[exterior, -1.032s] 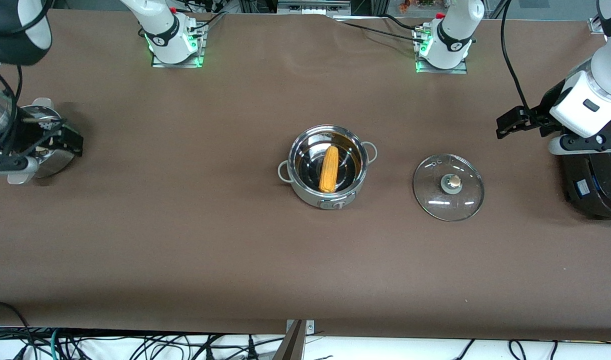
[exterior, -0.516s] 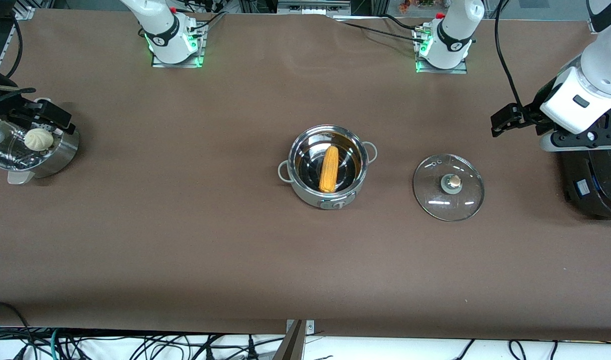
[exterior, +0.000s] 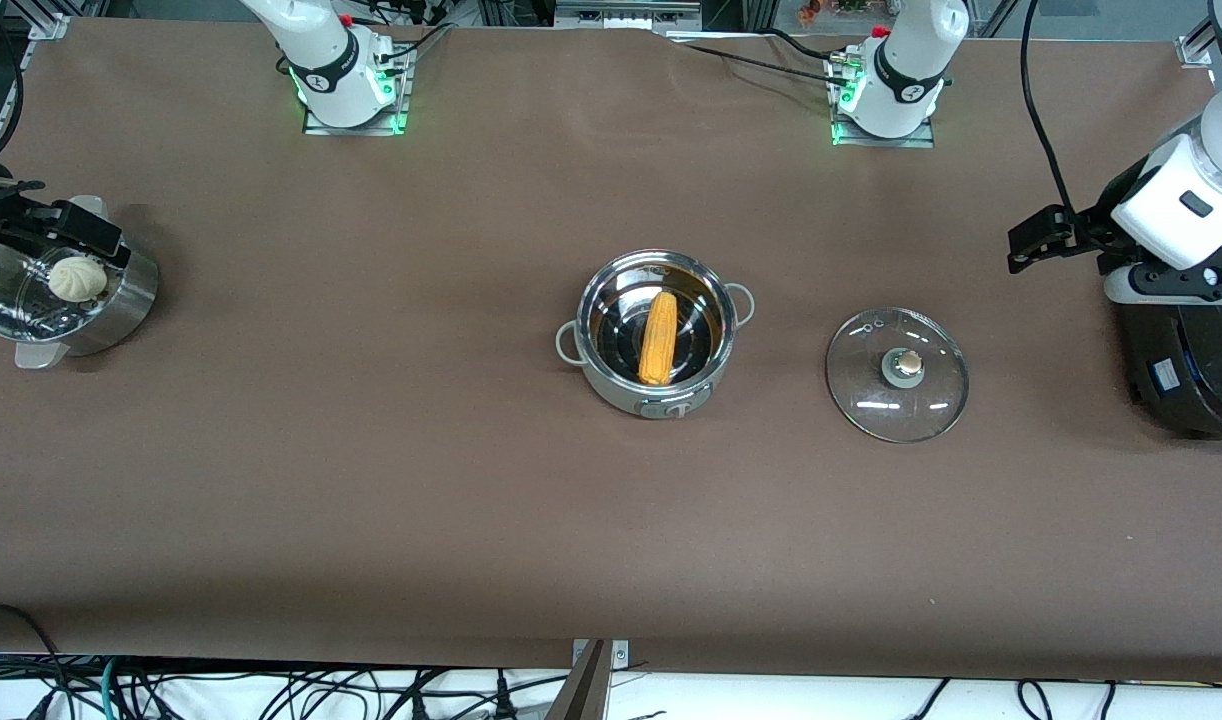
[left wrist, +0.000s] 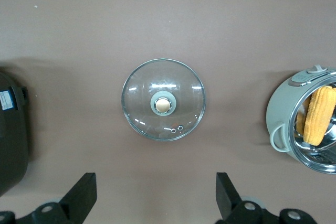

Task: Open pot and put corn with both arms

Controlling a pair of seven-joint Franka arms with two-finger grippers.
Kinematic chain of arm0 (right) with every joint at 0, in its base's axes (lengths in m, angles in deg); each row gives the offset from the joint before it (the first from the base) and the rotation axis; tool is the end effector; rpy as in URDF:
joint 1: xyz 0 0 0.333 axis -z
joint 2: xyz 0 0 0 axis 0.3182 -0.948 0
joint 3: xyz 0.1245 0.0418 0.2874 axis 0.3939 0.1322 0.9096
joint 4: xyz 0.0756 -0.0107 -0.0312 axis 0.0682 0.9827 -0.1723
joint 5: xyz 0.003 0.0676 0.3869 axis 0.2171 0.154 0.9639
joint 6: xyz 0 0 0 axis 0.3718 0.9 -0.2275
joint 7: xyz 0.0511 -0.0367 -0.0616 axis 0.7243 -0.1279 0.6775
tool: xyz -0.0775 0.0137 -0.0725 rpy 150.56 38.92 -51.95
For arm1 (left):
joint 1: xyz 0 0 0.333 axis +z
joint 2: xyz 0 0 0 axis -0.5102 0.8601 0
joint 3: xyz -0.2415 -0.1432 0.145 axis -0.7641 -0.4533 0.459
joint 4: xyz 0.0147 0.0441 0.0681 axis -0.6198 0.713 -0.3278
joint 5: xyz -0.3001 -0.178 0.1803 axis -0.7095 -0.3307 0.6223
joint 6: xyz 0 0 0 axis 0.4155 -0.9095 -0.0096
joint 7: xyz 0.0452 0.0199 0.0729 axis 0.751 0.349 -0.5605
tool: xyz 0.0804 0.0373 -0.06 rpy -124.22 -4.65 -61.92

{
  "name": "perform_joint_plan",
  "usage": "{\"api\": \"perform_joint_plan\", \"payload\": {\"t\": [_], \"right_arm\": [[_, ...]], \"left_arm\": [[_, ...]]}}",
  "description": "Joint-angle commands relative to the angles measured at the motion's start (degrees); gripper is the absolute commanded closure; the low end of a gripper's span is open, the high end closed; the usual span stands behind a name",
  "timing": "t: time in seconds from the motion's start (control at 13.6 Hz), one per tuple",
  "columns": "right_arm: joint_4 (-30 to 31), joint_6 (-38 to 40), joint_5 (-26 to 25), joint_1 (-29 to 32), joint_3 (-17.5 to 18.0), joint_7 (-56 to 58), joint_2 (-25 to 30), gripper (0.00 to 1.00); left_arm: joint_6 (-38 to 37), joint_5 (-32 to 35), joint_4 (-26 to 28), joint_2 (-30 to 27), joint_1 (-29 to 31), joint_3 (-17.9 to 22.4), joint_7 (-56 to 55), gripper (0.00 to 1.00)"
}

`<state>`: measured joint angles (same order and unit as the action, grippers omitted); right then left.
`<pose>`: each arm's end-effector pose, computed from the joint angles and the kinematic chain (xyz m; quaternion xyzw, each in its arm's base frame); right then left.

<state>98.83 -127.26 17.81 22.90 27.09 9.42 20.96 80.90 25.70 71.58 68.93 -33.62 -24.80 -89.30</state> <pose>0.5719 -0.0195 0.6037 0.9986 -0.0492 -0.0193 0.0039 0.5763 -0.0592 0.6071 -0.9992 0.0043 0.0406 0.0032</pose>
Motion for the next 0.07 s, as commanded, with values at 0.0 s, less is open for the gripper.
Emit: {"api": "perform_joint_plan", "payload": {"t": [0.0], "right_arm": [[0.5, 0.3, 0.7, -0.1, -0.2, 1.2, 0.5, 0.00]], "left_arm": [[-0.9, -0.2, -1.2, 0.3, 0.1, 0.2, 1.2, 0.00]]}}
